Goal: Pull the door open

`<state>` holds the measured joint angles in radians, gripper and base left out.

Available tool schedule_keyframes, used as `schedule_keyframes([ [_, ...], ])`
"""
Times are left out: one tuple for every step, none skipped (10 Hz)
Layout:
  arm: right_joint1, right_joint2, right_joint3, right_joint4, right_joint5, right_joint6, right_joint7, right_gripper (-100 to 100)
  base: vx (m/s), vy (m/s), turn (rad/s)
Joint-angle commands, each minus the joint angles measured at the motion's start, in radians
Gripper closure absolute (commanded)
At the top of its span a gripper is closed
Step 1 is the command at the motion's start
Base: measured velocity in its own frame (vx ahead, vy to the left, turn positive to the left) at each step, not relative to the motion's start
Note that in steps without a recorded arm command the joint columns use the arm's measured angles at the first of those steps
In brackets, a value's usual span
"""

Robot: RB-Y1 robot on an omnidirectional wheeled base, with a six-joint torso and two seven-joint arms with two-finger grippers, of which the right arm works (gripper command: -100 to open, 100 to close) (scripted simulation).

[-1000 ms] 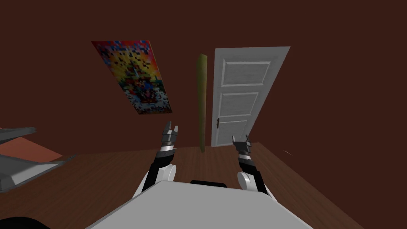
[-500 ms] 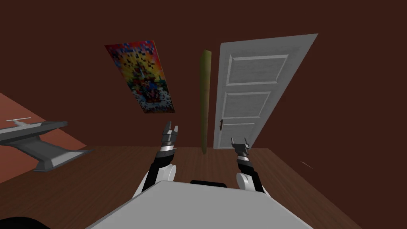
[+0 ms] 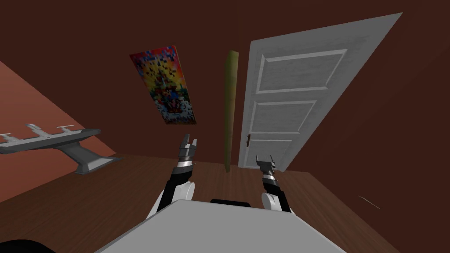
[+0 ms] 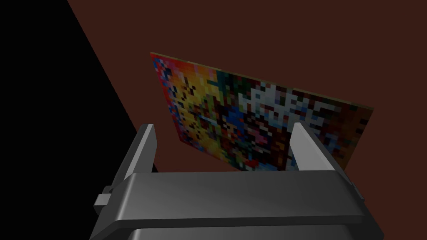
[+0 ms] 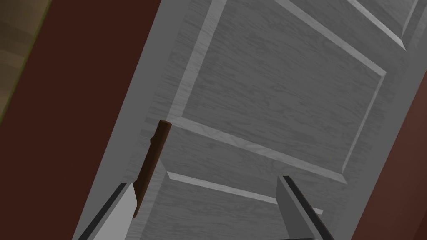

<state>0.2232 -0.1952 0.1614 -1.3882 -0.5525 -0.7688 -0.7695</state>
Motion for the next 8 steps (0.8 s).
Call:
schedule_keyframes([
  [-0.008, -0.005, 0.009, 0.035, -0.024, -0.007, -0.036, -100, 0.088, -0.045, 0.139],
  [-0.014, -0.009, 0.015, 0.058, -0.039, -0.011, -0.057, -100, 0.088, -0.054, 0.139],
  [-0.021, -0.013, 0.019, 0.08, -0.054, -0.015, -0.076, -100, 0.086, -0.056, 0.132],
  [-0.027, -0.016, 0.024, 0.102, -0.068, -0.019, -0.096, -100, 0.082, -0.044, 0.153],
  [-0.033, -0.02, 0.029, 0.124, -0.082, -0.023, -0.116, -100, 0.083, -0.048, 0.148],
  [-0.039, -0.023, 0.034, 0.146, -0.096, -0.027, -0.136, -100, 0.084, -0.048, 0.132],
  [-0.045, -0.027, 0.039, 0.168, -0.11, -0.031, -0.155, -100, 0.083, -0.05, 0.137],
  [-0.051, -0.03, 0.044, 0.188, -0.123, -0.035, -0.173, -100, 0.077, -0.056, 0.142],
])
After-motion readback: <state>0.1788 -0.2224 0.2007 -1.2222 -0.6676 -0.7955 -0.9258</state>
